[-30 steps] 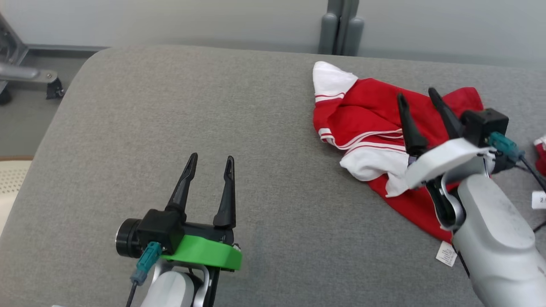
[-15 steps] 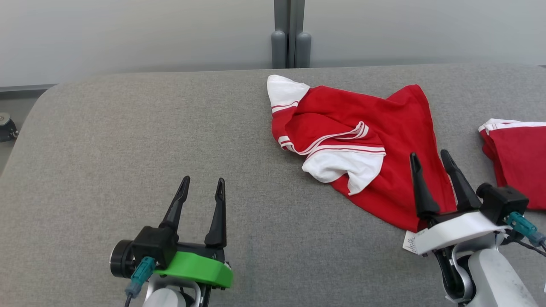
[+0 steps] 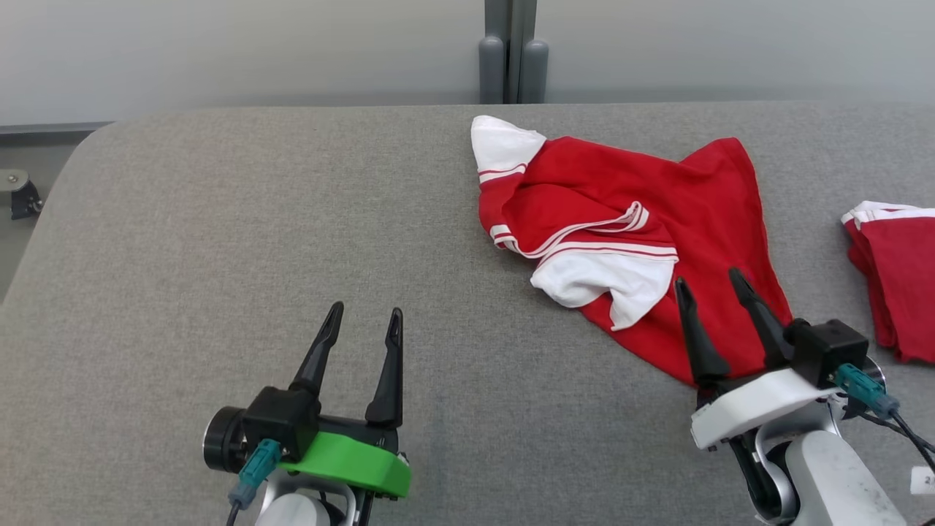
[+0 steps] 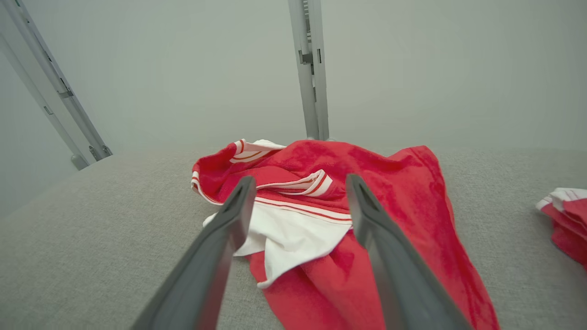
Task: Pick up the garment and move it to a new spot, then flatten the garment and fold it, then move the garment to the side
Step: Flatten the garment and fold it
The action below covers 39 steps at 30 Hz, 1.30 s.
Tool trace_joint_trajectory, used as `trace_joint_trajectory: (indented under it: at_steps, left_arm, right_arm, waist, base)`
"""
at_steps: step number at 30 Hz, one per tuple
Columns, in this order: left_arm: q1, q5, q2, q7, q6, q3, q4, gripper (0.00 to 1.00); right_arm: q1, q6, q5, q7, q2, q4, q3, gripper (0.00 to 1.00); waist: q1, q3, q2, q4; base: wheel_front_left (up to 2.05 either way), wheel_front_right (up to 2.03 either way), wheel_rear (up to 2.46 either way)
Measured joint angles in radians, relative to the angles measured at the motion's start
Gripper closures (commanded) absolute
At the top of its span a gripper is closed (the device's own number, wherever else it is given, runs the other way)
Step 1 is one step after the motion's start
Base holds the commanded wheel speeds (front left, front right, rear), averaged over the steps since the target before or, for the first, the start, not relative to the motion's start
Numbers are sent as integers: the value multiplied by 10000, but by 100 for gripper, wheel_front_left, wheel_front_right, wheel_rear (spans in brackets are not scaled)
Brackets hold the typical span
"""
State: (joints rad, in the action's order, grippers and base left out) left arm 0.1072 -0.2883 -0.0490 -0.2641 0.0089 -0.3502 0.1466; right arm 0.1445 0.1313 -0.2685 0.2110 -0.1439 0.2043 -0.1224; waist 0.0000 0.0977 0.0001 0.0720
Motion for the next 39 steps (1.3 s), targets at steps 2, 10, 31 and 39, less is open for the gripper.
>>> trace_joint_trajectory:
  at_steps: [2, 10, 31, 39]
  left_arm:
    - [39, 0, 0, 2, -2, -59, -2, 0]
    - [403, -115, 0, 0, 8, -407, -58, 0]
    - [549, -324, 0, 0, 178, -715, 12, 0]
    - [515, -324, 0, 2, 180, -642, 71, 0]
  right_arm:
    - [188, 0, 117, -190, -59, 194, -105, 0]
    - [1145, 2, 980, -974, -757, 1565, -805, 0]
    - [2379, 2, 679, -600, -1227, 3636, -1450, 100]
    - [2574, 2, -359, -359, -930, 3005, -1965, 100]
  waist:
    - [0, 92, 0, 92]
    - [0, 602, 0, 627]
    - [0, 1086, 0, 1898]
    - [0, 803, 0, 1720]
  base:
    - [0, 0, 0]
    - [0, 0, 0]
    - [0, 0, 0]
    - [0, 0, 0]
